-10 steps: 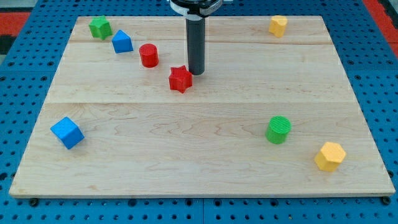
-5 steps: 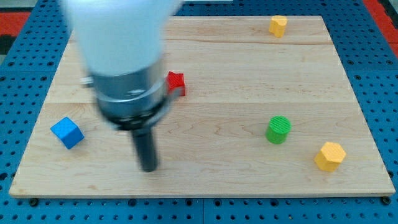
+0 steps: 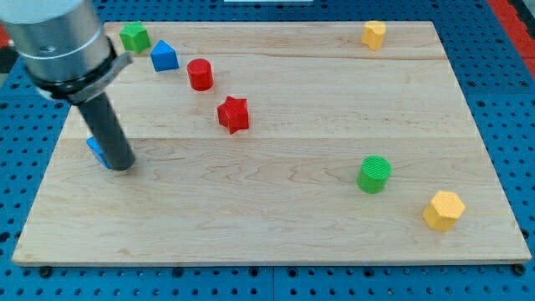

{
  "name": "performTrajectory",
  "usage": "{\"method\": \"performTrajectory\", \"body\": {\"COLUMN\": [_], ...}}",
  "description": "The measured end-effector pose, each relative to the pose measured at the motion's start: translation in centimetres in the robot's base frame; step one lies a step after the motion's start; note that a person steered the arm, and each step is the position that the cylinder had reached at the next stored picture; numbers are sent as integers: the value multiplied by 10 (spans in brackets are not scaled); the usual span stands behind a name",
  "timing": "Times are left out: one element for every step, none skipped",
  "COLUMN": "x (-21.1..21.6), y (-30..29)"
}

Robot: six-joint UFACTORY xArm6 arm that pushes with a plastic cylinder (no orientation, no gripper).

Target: Push blue cube closer to red star

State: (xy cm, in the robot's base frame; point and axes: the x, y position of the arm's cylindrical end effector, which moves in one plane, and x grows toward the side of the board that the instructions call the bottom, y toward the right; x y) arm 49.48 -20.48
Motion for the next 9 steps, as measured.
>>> {"method": "performTrajectory", "body": {"x": [21, -13, -19, -37, -60, -60, -68, -89, -96], "y": [-25, -44, -12, 1, 13, 58, 76, 80, 113]}}
